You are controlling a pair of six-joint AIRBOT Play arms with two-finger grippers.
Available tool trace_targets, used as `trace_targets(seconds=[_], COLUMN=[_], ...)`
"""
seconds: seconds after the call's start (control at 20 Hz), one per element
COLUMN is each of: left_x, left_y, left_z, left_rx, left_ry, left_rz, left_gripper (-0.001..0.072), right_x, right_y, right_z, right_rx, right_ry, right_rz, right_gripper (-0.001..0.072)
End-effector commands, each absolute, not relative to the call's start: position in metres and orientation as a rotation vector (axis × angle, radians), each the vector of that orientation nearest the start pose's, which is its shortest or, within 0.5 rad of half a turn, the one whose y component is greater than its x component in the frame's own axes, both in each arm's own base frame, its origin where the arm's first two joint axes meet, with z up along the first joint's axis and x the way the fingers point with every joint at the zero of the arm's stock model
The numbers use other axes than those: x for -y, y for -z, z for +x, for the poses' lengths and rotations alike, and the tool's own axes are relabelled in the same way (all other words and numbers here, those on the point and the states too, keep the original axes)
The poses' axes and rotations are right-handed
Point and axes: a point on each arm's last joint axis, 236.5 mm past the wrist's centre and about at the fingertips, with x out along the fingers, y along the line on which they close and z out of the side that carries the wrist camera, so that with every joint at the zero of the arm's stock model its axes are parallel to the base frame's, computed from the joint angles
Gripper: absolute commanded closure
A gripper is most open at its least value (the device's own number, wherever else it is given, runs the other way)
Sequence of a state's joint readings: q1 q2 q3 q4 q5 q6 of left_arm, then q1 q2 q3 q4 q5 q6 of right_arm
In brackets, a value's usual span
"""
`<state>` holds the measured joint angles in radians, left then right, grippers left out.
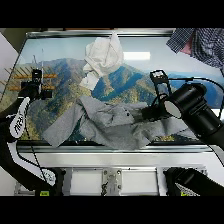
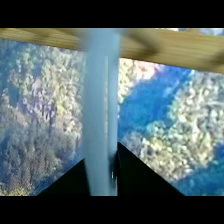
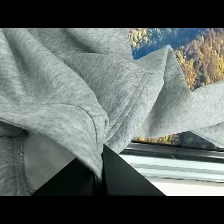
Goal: Fold the clothes and pants, and hang the long-sleeved shirts on hangers.
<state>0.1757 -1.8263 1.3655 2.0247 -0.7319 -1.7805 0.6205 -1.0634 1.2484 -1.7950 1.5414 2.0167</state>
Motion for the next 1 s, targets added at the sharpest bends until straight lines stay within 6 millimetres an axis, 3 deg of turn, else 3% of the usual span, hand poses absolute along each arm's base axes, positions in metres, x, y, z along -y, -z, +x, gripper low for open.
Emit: trace_targets(seconds=[0.0,0.1,0.2,0.5,0.6,0.75,0.95], left_x=[-0.157,-0.157,-0.159,-0.160,-0.149,-0.113,-0.042], left_y=[0.118,0.108,0.086,-0.008,-0.037,-0.073,-0.104], left_z=[0.496,0.497,0.499,0.492,0.489,0.485,0.468], left_rx=[-1.177,-1.164,-1.129,-1.007,-0.966,-0.919,-0.904], left_ry=[-0.339,-0.344,-0.353,-0.378,-0.358,-0.263,-0.015], left_rz=[0.183,0.183,0.187,0.205,0.213,0.238,0.317], left_gripper=[0.0686,0.0685,0.0686,0.0686,0.0686,0.0685,0.0686], right_x=[-0.133,-0.133,-0.133,-0.133,-0.133,-0.133,-0.133], right_y=[-0.096,-0.096,-0.096,-0.096,-0.096,-0.096,-0.096], right_z=[0.276,0.276,0.276,0.276,0.276,0.276,0.276], right_rx=[-1.268,-1.268,-1.268,-1.268,-1.268,-1.269,-1.269], right_ry=[-0.054,-0.054,-0.054,-0.054,-0.054,-0.054,-0.054], right_rz=[-0.181,-0.181,-0.181,-0.182,-0.181,-0.182,-0.182], right_gripper=[0.0685,0.0685,0.0685,0.0685,0.0685,0.0685,0.0685])
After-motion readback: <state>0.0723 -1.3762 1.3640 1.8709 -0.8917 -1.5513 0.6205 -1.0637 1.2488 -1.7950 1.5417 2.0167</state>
